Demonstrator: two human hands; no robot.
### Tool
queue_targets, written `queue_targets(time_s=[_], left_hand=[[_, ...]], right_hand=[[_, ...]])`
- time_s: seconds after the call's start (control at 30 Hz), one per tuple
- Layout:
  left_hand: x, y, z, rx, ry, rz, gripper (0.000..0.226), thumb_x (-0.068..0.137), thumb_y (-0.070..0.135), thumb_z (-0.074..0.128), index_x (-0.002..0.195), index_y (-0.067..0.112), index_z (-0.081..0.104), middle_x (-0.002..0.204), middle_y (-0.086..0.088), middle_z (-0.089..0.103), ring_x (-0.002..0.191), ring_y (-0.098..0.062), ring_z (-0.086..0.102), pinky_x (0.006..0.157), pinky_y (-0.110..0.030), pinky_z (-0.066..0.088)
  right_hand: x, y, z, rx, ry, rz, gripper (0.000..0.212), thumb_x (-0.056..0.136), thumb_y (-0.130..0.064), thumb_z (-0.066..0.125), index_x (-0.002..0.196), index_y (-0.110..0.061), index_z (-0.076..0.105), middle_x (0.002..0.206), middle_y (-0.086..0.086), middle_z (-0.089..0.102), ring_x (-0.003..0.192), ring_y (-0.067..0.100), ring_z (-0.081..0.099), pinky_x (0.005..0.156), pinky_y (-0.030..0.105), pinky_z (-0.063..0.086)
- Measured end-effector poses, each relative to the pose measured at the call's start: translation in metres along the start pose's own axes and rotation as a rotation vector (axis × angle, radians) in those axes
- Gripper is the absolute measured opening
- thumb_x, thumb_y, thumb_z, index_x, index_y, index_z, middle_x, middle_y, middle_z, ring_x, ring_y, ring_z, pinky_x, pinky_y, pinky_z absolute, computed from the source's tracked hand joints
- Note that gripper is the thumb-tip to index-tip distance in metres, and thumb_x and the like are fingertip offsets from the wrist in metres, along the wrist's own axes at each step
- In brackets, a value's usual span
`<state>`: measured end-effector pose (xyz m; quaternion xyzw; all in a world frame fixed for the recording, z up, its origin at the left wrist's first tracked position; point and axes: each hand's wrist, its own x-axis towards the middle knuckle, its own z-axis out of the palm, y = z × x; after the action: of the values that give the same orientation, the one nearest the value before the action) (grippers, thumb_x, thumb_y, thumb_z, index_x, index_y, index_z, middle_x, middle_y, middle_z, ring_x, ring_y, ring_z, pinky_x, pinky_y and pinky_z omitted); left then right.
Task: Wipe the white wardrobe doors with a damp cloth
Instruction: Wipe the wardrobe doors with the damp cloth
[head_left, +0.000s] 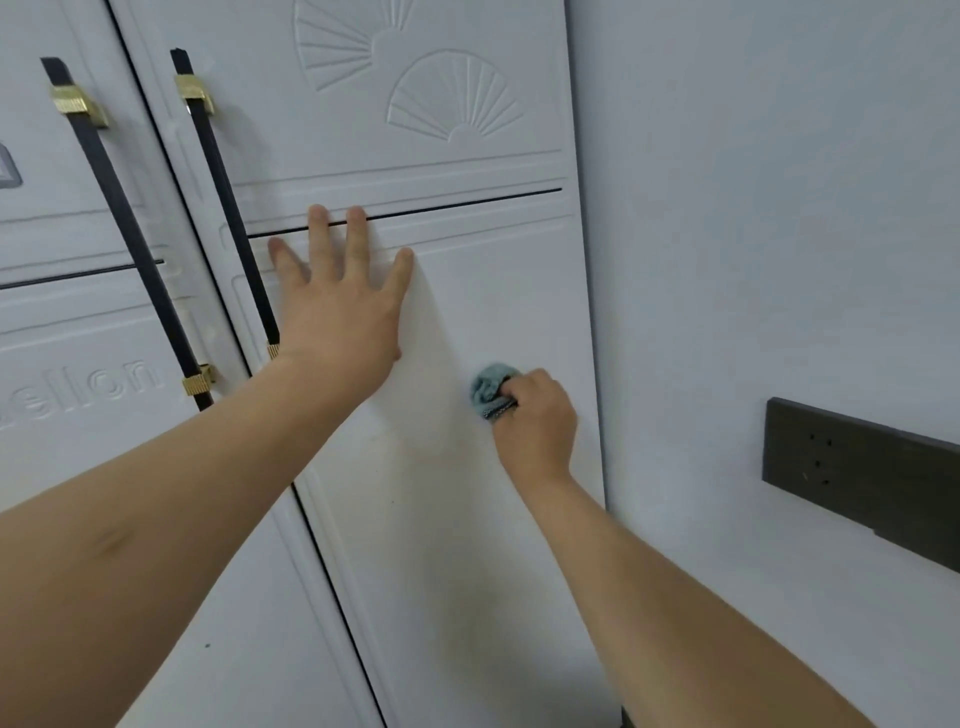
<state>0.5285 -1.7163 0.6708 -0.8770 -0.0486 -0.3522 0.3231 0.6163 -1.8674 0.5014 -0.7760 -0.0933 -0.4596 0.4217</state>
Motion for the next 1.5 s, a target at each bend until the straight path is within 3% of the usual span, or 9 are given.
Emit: queue_targets(time_s=[0.2,0.4,0.53,0.77,0.93,1.0,1.13,1.3,1.5], left_hand=[[-0.002,0.003,-0.004,-0.016,-0.006,-0.010,0.096,0.090,0.060,0.058,0.158,0.028,-0.002,0.163,-0.026,-0.016,0.146,-0.056,-0.012,0.112,-0.075,0.013],[-0.002,0.004,-0.003,-0.007,-0.010,0.002,0.095,0.091,0.060,0.057,0.158,0.027,-0.002,0.162,-0.028,-0.016,0.146,-0.057,-0.013,0.111,-0.076,0.013],[-0.001,0.003,-0.002,0.008,-0.001,0.005,0.096,0.090,0.061,0.058,0.158,0.027,-0.002,0.162,-0.028,-0.015,0.146,-0.058,-0.011,0.111,-0.076,0.014],[-0.001,0.003,0.000,-0.005,0.004,0.006,0.092,0.092,0.056,0.058,0.159,0.027,0.001,0.163,-0.028,-0.013,0.146,-0.057,-0.011,0.111,-0.076,0.013],[-0.004,0.004,-0.004,0.002,-0.020,-0.004,0.095,0.091,0.061,0.056,0.159,0.027,-0.002,0.162,-0.028,-0.016,0.146,-0.057,-0.013,0.111,-0.076,0.014],[-0.004,0.005,-0.006,-0.005,-0.026,-0.004,0.094,0.091,0.059,0.057,0.159,0.027,-0.001,0.162,-0.028,-0.016,0.145,-0.057,-0.013,0.111,-0.076,0.013],[-0.004,0.006,-0.002,-0.035,-0.007,-0.013,0.091,0.091,0.054,0.058,0.159,0.027,0.002,0.162,-0.028,-0.015,0.145,-0.057,-0.013,0.110,-0.076,0.014],[-0.002,0.005,-0.005,-0.028,0.003,-0.008,0.093,0.090,0.057,0.058,0.159,0.028,0.003,0.162,-0.028,-0.015,0.145,-0.057,-0.012,0.110,-0.076,0.015],[0.001,-0.004,-0.009,-0.023,0.004,0.032,0.092,0.089,0.070,0.052,0.158,0.034,0.004,0.165,-0.021,-0.011,0.148,-0.051,-0.009,0.113,-0.069,0.019]], right_hand=[[-0.037,0.006,-0.016,0.110,-0.413,-0.062,0.021,0.072,-0.002,0.066,0.084,-0.014,0.078,0.080,0.003,0.061,0.072,0.023,0.058,0.062,0.031,0.046],[0.074,-0.003,-0.060,0.196,0.133,0.197,0.034,0.085,0.002,0.056,0.110,-0.012,0.074,0.108,0.011,0.062,0.096,0.026,0.061,0.083,0.019,0.039],[0.106,0.011,-0.049,0.012,0.065,0.088,0.042,0.091,-0.004,0.054,0.130,-0.015,0.067,0.117,0.012,0.061,0.100,0.032,0.061,0.089,0.039,0.049],[-0.006,0.005,-0.007,-0.019,-0.018,0.061,0.039,0.081,0.000,0.062,0.113,-0.017,0.075,0.091,0.010,0.061,0.078,0.035,0.060,0.064,0.035,0.047],[-0.030,-0.002,-0.020,0.125,-0.330,-0.071,0.033,0.086,-0.001,0.058,0.110,-0.014,0.077,0.089,0.004,0.057,0.078,0.026,0.061,0.071,0.032,0.051],[0.000,-0.010,-0.037,0.207,-0.282,0.070,0.035,0.090,-0.002,0.053,0.112,-0.016,0.076,0.096,0.000,0.058,0.082,0.019,0.062,0.076,0.029,0.051],[0.094,-0.025,-0.068,0.411,0.107,0.391,0.039,0.093,-0.007,0.048,0.121,-0.022,0.070,0.114,-0.001,0.055,0.097,0.014,0.057,0.089,0.027,0.046],[0.145,-0.021,-0.061,0.094,0.059,0.273,0.052,0.093,-0.008,0.046,0.141,-0.026,0.058,0.123,0.011,0.056,0.108,0.035,0.058,0.096,0.040,0.047],[0.074,-0.059,-0.019,0.164,0.033,0.093,0.045,0.094,-0.014,0.050,0.134,-0.030,0.065,0.105,0.000,0.060,0.091,0.023,0.060,0.072,0.030,0.042]])
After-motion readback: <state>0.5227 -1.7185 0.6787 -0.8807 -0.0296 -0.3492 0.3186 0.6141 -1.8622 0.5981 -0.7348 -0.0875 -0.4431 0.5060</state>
